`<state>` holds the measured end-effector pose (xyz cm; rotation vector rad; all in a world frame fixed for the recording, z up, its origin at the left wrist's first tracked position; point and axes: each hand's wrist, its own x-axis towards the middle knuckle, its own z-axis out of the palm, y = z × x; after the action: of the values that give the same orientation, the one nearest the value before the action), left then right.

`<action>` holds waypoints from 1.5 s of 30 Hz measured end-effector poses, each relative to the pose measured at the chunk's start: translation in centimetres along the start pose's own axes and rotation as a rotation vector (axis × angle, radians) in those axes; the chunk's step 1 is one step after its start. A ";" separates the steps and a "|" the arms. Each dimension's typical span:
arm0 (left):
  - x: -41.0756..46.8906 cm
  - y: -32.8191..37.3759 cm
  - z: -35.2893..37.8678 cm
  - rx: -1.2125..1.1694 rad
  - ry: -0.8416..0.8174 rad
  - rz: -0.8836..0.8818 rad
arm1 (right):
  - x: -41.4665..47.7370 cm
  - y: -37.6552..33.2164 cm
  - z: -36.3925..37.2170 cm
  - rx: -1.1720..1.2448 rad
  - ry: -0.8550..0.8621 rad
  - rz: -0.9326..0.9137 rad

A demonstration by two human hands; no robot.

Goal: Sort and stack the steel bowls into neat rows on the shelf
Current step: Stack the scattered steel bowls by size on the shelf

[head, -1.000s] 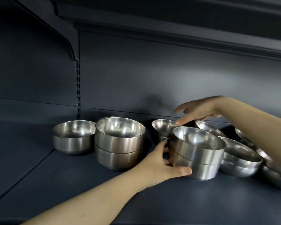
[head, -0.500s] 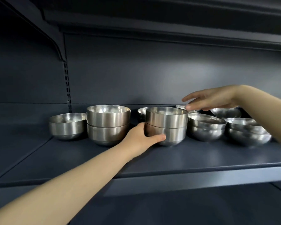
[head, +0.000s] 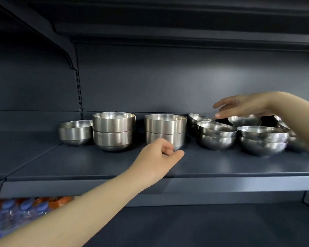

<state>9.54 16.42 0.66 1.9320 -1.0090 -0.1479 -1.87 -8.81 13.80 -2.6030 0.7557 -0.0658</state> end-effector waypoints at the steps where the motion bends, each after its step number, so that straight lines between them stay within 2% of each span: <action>1: 0.2 0.8 1.0 -0.001 -0.051 0.014 | 0.0 0.3 -0.3 -0.012 -0.007 0.007; 4: 1.9 3.5 4.6 0.011 -0.168 0.003 | 0.8 2.3 -1.6 -0.078 -0.008 -0.056; 7: 4.5 4.9 8.0 0.022 -0.188 -0.078 | 1.5 4.6 -2.9 -0.080 -0.023 -0.116; 11: 7.6 6.1 10.8 -0.088 -0.092 -0.168 | 2.7 7.4 -3.9 -0.074 -0.046 -0.163; 15: 9.4 6.9 12.3 -0.278 -0.014 -0.162 | 4.4 8.8 -4.3 -0.082 -0.038 -0.215; 21: 9.9 6.2 12.6 -0.270 0.054 -0.169 | 7.6 8.4 -4.5 -0.055 -0.010 -0.272; 26: 9.3 5.2 11.7 -0.261 0.076 -0.164 | 10.4 6.3 -4.0 -0.136 -0.009 -0.229; 35: 9.9 4.6 11.6 -0.320 0.067 -0.120 | 15.0 1.7 -1.2 -0.218 -0.098 -0.013; 39: 10.0 4.3 11.4 -0.337 0.053 -0.112 | 16.4 1.4 -0.2 -0.243 -0.128 0.079; 45: 9.8 3.9 11.3 -0.373 0.078 -0.116 | 17.4 2.1 0.7 -0.172 -0.143 0.119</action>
<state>8.35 1.05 0.05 1.6402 -0.7567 -0.3020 11.96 -19.21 10.99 -2.6812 0.8963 0.2284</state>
